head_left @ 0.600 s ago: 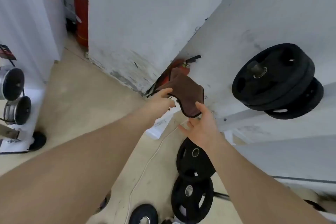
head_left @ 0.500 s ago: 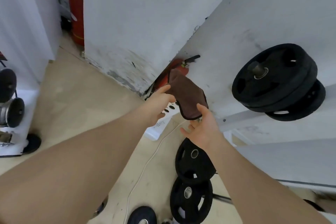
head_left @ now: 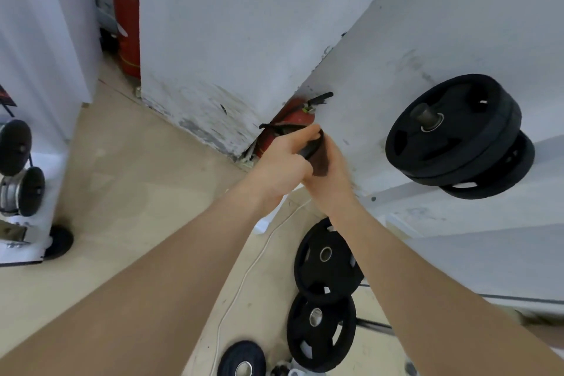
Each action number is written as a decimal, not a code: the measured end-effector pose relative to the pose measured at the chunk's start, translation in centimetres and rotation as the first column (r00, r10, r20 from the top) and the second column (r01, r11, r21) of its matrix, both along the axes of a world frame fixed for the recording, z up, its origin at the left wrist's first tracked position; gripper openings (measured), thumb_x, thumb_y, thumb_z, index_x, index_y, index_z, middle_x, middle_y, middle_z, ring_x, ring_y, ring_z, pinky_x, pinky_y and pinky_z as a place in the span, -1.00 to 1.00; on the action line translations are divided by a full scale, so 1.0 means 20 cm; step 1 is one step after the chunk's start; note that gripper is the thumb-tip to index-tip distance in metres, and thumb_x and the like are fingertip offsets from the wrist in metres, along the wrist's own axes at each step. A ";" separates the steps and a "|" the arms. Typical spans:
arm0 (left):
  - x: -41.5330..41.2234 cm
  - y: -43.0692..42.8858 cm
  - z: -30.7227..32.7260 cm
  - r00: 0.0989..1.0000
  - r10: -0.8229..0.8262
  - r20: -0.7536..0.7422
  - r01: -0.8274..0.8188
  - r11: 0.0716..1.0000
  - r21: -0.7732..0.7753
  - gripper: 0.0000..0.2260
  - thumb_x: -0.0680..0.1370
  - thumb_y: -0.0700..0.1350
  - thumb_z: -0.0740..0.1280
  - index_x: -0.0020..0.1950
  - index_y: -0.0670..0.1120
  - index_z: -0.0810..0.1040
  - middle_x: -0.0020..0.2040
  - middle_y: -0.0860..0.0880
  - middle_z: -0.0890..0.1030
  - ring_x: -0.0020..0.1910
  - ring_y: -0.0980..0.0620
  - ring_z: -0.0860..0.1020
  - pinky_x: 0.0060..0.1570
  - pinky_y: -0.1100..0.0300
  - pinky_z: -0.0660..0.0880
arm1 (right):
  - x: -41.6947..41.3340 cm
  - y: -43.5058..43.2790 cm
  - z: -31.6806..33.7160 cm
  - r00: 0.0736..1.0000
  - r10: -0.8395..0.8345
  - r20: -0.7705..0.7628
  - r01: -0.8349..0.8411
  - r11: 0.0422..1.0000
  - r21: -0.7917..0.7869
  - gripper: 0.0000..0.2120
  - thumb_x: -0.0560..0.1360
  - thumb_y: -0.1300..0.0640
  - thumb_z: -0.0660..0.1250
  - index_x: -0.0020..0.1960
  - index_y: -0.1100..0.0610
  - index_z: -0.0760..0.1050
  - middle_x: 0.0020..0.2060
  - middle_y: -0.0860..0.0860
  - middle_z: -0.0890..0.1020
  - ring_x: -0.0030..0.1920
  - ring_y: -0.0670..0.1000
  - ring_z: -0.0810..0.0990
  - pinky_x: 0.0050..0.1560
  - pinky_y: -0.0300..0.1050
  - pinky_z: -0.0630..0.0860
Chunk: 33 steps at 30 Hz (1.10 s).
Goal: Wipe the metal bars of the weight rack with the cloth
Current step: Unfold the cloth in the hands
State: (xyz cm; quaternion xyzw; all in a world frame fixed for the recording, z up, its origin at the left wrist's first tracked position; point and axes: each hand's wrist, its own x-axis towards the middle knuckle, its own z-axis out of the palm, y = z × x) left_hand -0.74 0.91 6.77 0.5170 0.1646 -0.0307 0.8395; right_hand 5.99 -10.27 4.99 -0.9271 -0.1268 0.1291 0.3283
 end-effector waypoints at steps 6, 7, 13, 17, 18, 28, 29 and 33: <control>-0.31 -0.01 0.30 0.991 -0.083 0.108 0.061 0.979 0.194 -0.39 0.47 -0.49 0.18 0.47 -0.09 0.34 0.24 0.07 0.49 0.12 0.36 0.48 0.05 0.46 0.47 | -0.25 0.01 0.39 0.957 -0.279 -0.085 0.291 0.928 0.232 -0.79 0.53 0.28 0.15 -0.12 0.12 0.54 -0.24 0.05 0.60 -0.18 0.04 0.59 -0.15 -0.02 0.57; -0.36 -0.03 0.35 0.993 -0.043 0.106 0.012 0.960 0.280 -0.43 0.49 -0.44 0.22 0.47 -0.08 0.34 0.23 0.06 0.47 0.13 0.32 0.48 0.08 0.47 0.44 | -0.30 0.01 0.48 0.930 -0.305 -0.204 0.348 0.910 0.224 -0.81 0.51 0.27 0.15 -0.17 0.13 0.50 -0.28 0.06 0.55 -0.22 0.05 0.54 -0.21 -0.06 0.52; -0.82 -0.12 0.65 0.994 0.026 0.102 -0.080 0.815 0.575 -0.71 0.59 -0.05 0.28 0.32 0.10 0.45 0.15 0.14 0.53 0.13 0.26 0.46 0.17 0.29 0.40 | -0.69 -0.07 1.02 0.722 -0.032 -0.691 0.196 0.967 0.160 -0.78 0.50 0.06 0.36 -0.03 0.21 0.64 -0.17 0.18 0.65 -0.16 0.15 0.60 0.10 0.10 0.56; -1.19 -0.20 0.87 0.993 0.096 0.075 -0.112 0.964 0.243 -0.77 0.58 -0.03 0.32 0.24 0.09 0.52 0.04 0.18 0.64 0.04 0.30 0.58 -0.08 0.44 0.47 | -0.96 -0.15 1.27 0.676 0.262 -0.688 -0.012 0.939 0.345 -0.73 0.56 0.15 0.31 0.12 0.34 0.57 -0.09 0.20 0.61 -0.14 0.10 0.58 0.09 0.07 0.50; -1.27 -0.21 0.93 0.991 0.105 0.088 -0.122 0.970 0.212 -0.71 0.56 0.00 0.34 0.28 0.10 0.49 0.05 0.17 0.64 0.06 0.30 0.58 -0.05 0.38 0.49 | -1.02 -0.18 1.34 0.670 0.320 -0.669 -0.069 0.925 0.374 -0.73 0.57 0.17 0.29 0.16 0.35 0.54 -0.07 0.21 0.61 -0.12 0.10 0.59 0.09 0.06 0.50; -1.85 -0.49 1.43 0.960 0.166 0.225 -0.261 0.820 0.509 -0.79 0.49 -0.02 0.39 -0.10 -0.16 0.54 -0.20 -0.12 0.56 -0.18 0.07 0.56 -0.15 0.15 0.48 | -1.64 -0.62 1.86 0.825 0.560 -0.081 -0.541 0.822 0.177 -0.69 0.50 0.35 0.22 0.07 0.02 0.59 -0.09 -0.11 0.66 -0.03 -0.14 0.63 0.02 -0.21 0.57; -1.89 -0.52 1.47 0.950 0.172 0.259 -0.287 0.808 0.514 -0.79 0.49 -0.04 0.39 -0.11 -0.19 0.53 -0.21 -0.12 0.56 -0.21 0.08 0.55 -0.17 0.14 0.48 | -1.70 -0.67 1.87 0.864 0.502 0.042 -0.501 0.847 0.176 -0.71 0.50 0.34 0.24 0.04 0.03 0.60 -0.13 -0.14 0.64 -0.08 -0.18 0.61 -0.04 -0.27 0.55; -2.07 -0.67 1.60 0.914 0.137 0.381 -0.345 0.759 0.553 -0.82 0.50 -0.07 0.39 -0.21 -0.16 0.56 -0.30 0.00 0.57 -0.31 0.17 0.55 -0.36 0.28 0.48 | -1.90 -0.92 1.82 0.817 0.258 0.515 -0.369 0.921 0.124 -0.81 0.49 0.31 0.32 -0.02 0.06 0.61 -0.15 -0.13 0.63 -0.07 -0.12 0.57 0.01 -0.09 0.56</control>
